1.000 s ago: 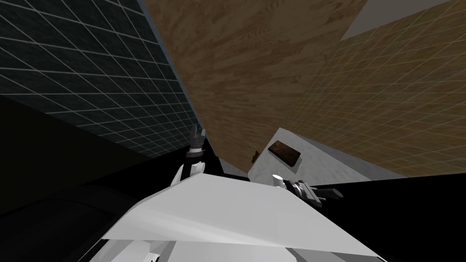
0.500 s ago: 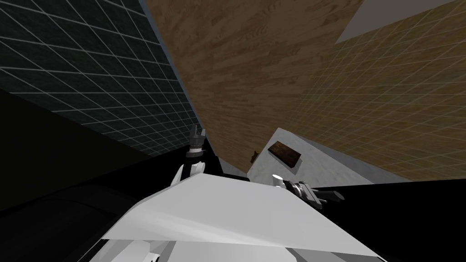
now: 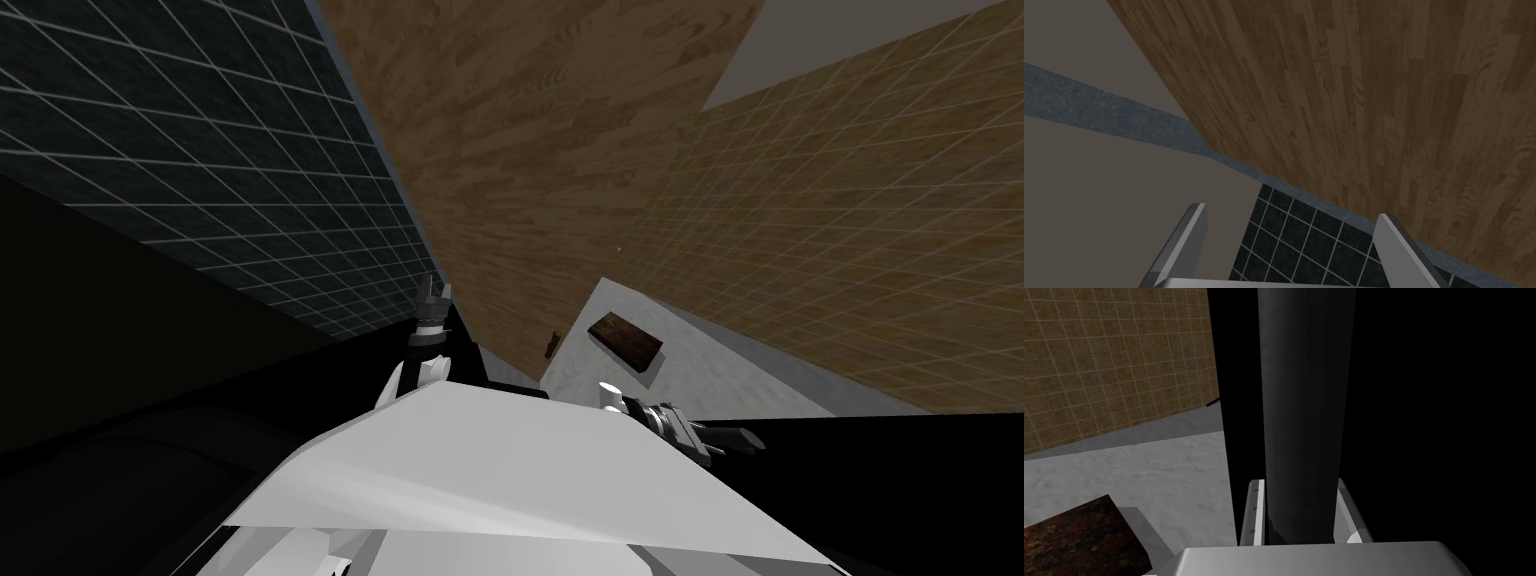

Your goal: Push the door open

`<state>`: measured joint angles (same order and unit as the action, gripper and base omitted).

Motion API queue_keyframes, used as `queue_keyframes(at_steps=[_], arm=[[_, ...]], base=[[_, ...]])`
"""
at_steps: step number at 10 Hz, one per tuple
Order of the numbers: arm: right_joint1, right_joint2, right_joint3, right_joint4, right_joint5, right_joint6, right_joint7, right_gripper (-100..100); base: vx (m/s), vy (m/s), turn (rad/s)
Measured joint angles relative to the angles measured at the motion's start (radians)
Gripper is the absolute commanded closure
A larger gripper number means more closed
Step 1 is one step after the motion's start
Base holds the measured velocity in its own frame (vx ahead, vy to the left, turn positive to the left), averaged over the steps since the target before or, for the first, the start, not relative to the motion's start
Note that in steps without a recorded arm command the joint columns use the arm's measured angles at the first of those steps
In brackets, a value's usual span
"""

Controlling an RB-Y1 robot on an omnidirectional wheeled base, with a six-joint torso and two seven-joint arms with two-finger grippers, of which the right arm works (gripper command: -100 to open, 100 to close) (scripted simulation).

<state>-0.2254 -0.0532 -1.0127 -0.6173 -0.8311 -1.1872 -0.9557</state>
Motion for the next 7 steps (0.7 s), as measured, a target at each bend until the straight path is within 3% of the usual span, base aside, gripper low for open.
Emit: queue_keyframes(at_steps=[1, 5, 6, 7], arm=[[0.007, 0.017, -0.002, -0.039, -0.002, 0.010, 0.013, 100], [-0.018, 0.017, -0.048, 0.000, -0.031, -0.042, 0.029, 100], [-0.017, 0.033, -0.058, -0.024, -0.037, -0.048, 0.039, 100], [-0.031, 0.019, -0.068, 0.007, -0.042, -0.068, 0.038, 100]], base=[[0.000, -0.061, 0.075], [-0.001, -0.110, 0.078], [-0.019, -0.113, 0.051], [-0.003, -0.130, 0.103]])
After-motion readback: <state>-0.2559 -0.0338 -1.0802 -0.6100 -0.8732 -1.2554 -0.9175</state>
